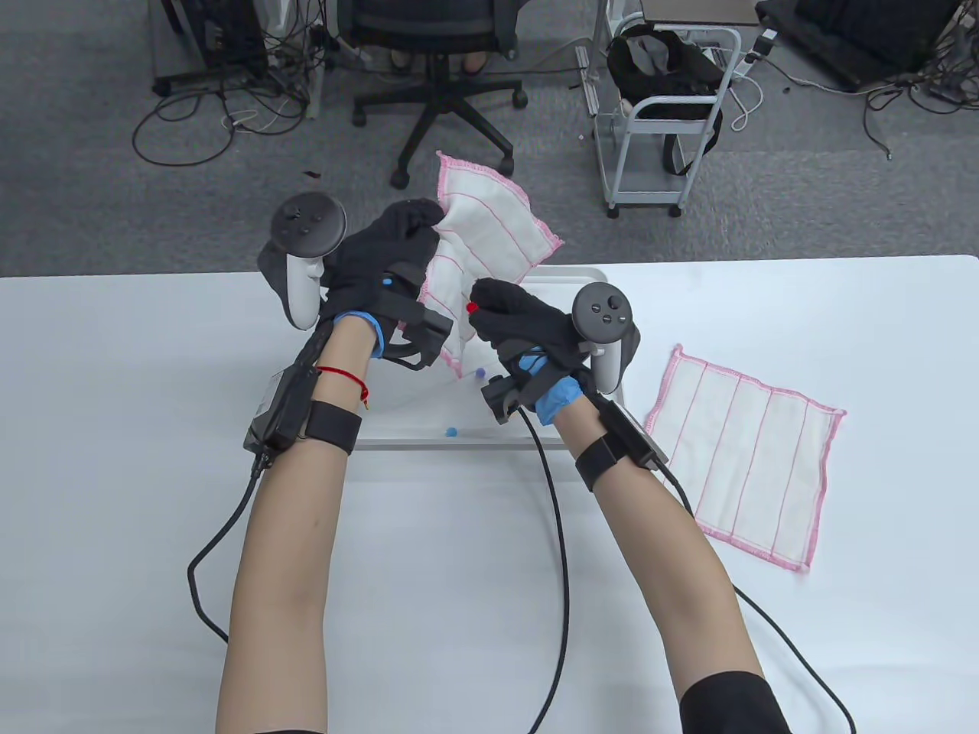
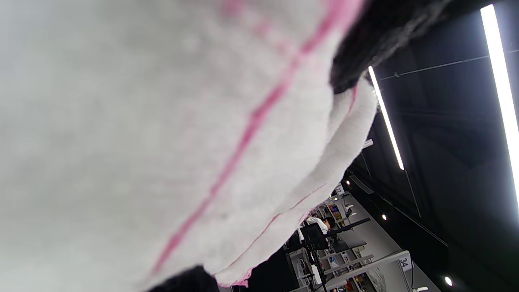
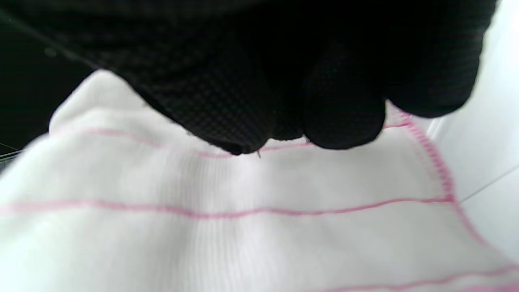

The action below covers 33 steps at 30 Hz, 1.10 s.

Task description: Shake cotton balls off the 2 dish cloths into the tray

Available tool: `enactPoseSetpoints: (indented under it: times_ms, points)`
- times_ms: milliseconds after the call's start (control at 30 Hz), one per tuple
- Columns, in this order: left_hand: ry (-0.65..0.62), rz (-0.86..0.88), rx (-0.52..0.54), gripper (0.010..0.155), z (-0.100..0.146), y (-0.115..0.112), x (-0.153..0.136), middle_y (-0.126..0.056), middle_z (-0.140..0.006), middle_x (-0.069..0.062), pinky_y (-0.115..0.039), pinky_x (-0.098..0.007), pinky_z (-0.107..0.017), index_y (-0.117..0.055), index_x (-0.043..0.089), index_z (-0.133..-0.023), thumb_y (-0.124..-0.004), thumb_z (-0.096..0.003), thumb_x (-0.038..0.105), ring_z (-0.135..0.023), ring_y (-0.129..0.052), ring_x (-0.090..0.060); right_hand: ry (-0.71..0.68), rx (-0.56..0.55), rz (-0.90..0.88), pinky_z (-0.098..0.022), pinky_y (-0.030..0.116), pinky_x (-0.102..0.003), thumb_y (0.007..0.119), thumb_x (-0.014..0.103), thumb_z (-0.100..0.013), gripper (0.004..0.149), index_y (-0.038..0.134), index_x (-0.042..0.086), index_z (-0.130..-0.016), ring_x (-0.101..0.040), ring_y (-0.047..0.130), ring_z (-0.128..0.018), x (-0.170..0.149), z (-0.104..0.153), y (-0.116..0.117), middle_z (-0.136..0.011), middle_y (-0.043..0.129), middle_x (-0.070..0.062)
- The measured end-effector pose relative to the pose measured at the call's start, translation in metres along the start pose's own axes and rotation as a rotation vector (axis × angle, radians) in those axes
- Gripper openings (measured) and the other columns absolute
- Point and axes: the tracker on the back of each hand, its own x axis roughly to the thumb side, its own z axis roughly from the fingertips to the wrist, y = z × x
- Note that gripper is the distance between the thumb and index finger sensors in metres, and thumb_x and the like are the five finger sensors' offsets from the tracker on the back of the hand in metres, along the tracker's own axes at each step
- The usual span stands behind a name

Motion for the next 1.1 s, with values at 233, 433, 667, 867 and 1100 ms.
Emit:
enactPoseSetpoints:
  times_ms: [233, 433, 667, 867, 1100]
  points:
    - [-0.003, -0.033, 0.020, 0.041, 0.004, 0.013, -0.001, -0.097, -0.093, 0.000, -0.091, -0.043, -0.051, -0.082, 0.030, -0.091, -0.084, -0.0502, 0.027, -0.062, -0.114, -0.011, 0.023, 0.002, 0.197, -0.040, 0.088, -0.049, 0.101, 0.024, -0.040, 0.046, 0.087, 0.019, -0.084, -0.032, 0.103, -0.053, -0.008, 0.000, -0.030, -0.083, 0.092, -0.015]
    - [-0.020, -0.048, 0.037, 0.041, 0.013, 0.020, 0.006, -0.098, -0.093, -0.001, -0.091, -0.043, -0.050, -0.082, 0.030, -0.091, -0.084, -0.0502, 0.027, -0.062, -0.114, -0.011, 0.175, 0.085, 0.538, -0.042, 0.087, -0.051, 0.101, 0.025, -0.040, 0.048, 0.086, 0.019, -0.085, -0.035, 0.102, -0.057, -0.023, -0.002, -0.031, -0.085, 0.090, -0.017]
    - [-0.021, -0.043, 0.044, 0.041, 0.024, 0.025, 0.008, -0.097, -0.092, -0.001, -0.091, -0.044, -0.049, -0.082, 0.029, -0.091, -0.084, -0.0502, 0.027, -0.061, -0.114, -0.012, 0.262, 0.247, 0.661, -0.051, 0.079, -0.061, 0.098, 0.029, -0.042, 0.059, 0.076, 0.019, -0.096, -0.049, 0.090, -0.076, -0.030, 0.003, -0.027, -0.097, 0.079, -0.023]
    - [-0.023, -0.065, 0.105, 0.042, 0.047, 0.044, 0.013, -0.097, -0.093, -0.001, -0.091, -0.044, -0.050, -0.081, 0.029, -0.092, -0.083, -0.0501, 0.027, -0.062, -0.114, -0.012, 0.186, 0.243, 0.578, -0.058, 0.067, -0.068, 0.091, 0.037, -0.046, 0.064, 0.066, 0.020, -0.102, -0.061, 0.067, -0.091, -0.011, 0.026, -0.039, -0.106, 0.062, -0.027]
    - [-0.006, -0.088, 0.205, 0.042, 0.084, 0.083, 0.012, -0.097, -0.093, -0.001, -0.090, -0.043, -0.050, -0.081, 0.029, -0.092, -0.083, -0.0501, 0.027, -0.061, -0.114, -0.012, 0.016, 0.214, 0.477, -0.063, 0.051, -0.073, 0.090, 0.042, -0.047, 0.073, 0.055, 0.021, -0.107, -0.065, 0.039, -0.097, 0.021, 0.086, -0.055, -0.112, 0.042, -0.028]
